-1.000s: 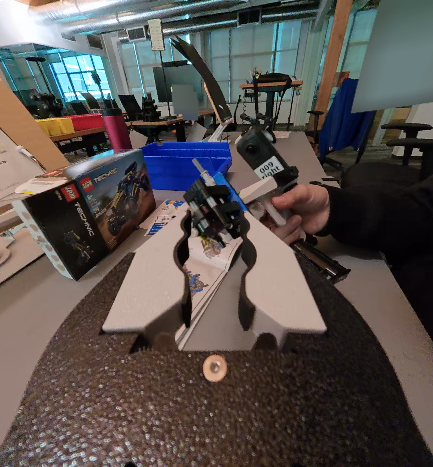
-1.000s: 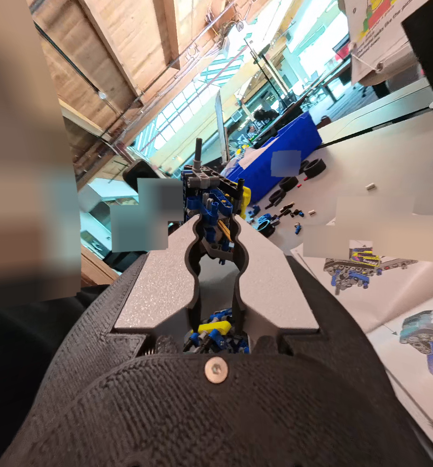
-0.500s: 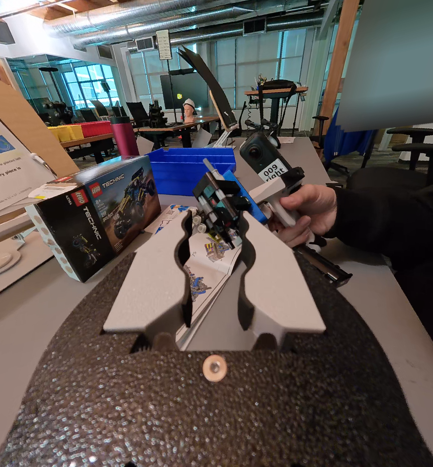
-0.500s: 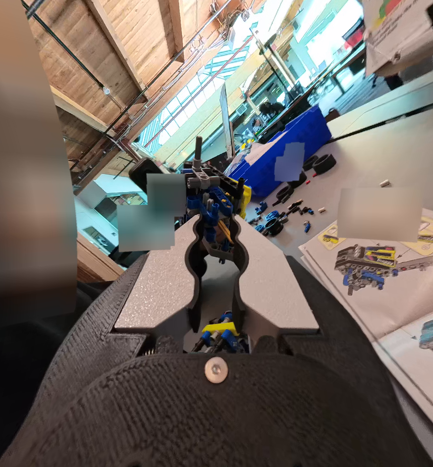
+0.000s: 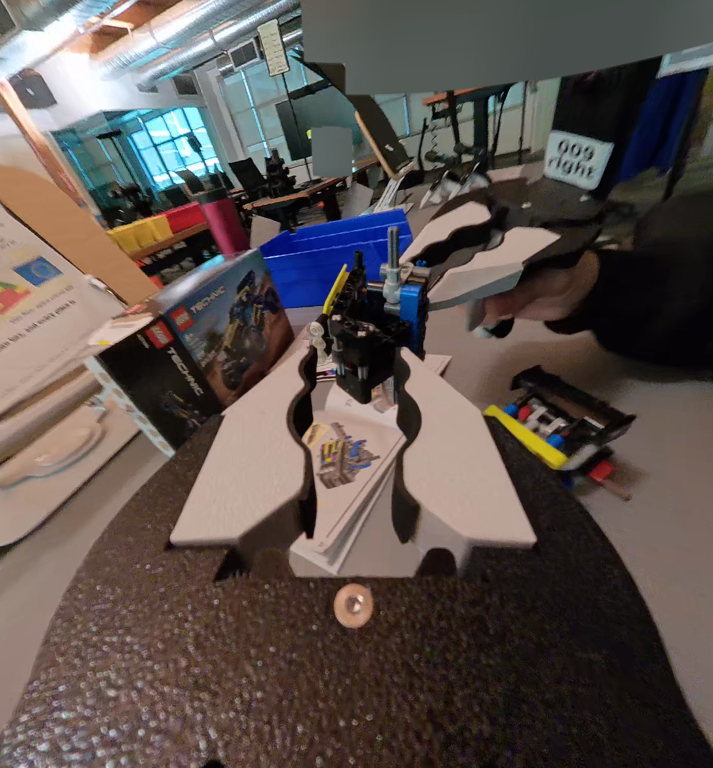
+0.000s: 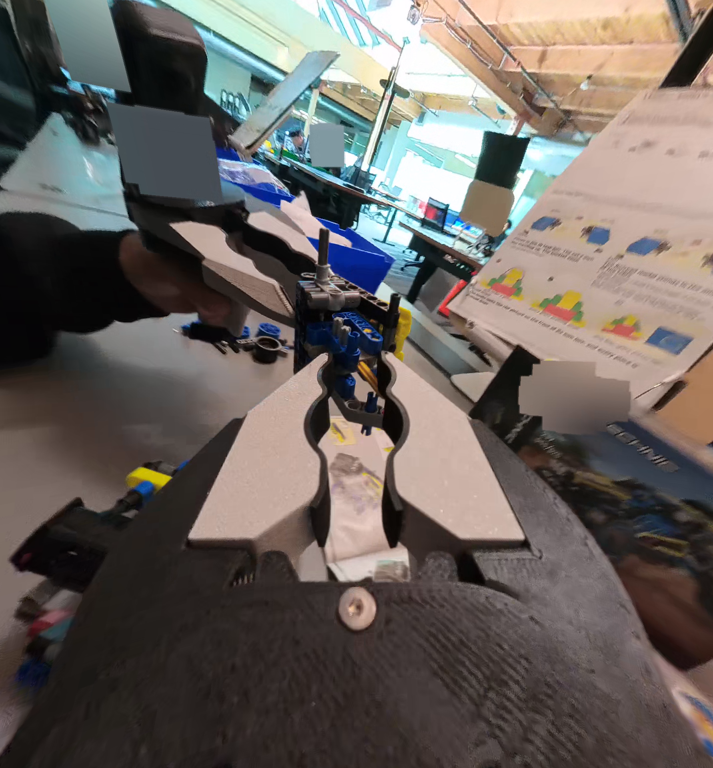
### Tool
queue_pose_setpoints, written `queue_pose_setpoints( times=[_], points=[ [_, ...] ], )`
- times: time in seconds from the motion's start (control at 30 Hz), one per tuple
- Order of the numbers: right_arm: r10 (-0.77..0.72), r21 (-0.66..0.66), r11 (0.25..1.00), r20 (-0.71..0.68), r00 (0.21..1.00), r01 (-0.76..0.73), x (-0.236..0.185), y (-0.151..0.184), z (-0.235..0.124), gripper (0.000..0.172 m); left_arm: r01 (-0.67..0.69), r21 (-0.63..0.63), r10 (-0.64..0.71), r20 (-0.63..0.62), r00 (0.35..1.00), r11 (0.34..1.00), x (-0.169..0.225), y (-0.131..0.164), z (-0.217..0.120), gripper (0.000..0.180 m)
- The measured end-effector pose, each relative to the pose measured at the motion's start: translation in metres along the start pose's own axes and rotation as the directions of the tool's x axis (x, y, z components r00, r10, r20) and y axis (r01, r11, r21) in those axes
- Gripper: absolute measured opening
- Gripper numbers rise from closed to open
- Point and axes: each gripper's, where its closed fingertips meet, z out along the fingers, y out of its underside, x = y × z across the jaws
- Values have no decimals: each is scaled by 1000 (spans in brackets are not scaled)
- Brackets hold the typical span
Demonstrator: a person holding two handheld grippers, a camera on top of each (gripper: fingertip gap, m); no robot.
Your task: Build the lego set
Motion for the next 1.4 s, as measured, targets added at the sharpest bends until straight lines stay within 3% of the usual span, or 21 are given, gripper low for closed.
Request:
queue_pose_setpoints(
  times=[0.13,0.27,0.87,1.1,1.17,1.3,1.4],
  points=[
    [-171,15,985,-59,984,172,1,-1,-3,18,-130,-25,131,53,990,991,1,0,3,30],
    [-287,47,955,-108,952,293,-1,-8,-5,17,-134,-6,134,46,990,991,4,-3,3,26],
    [-344,142,921,-138,929,363,-7,-28,-11,18,-217,126,211,57,976,968,11,-26,-6,25],
    [-335,16,940,-155,930,341,0,-11,-3,10,-252,77,246,84,966,965,10,-21,-2,32],
    [-328,-27,945,-134,935,327,-4,1,5,10,-223,-7,223,66,973,975,9,-6,4,32],
    [-445,-198,887,-136,885,416,3,20,9,10,-359,-79,367,118,923,930,3,-2,0,35],
    [-529,-305,816,-56,846,490,-1,32,12,10,-403,-150,415,57,908,903,16,8,8,32]
  ],
)
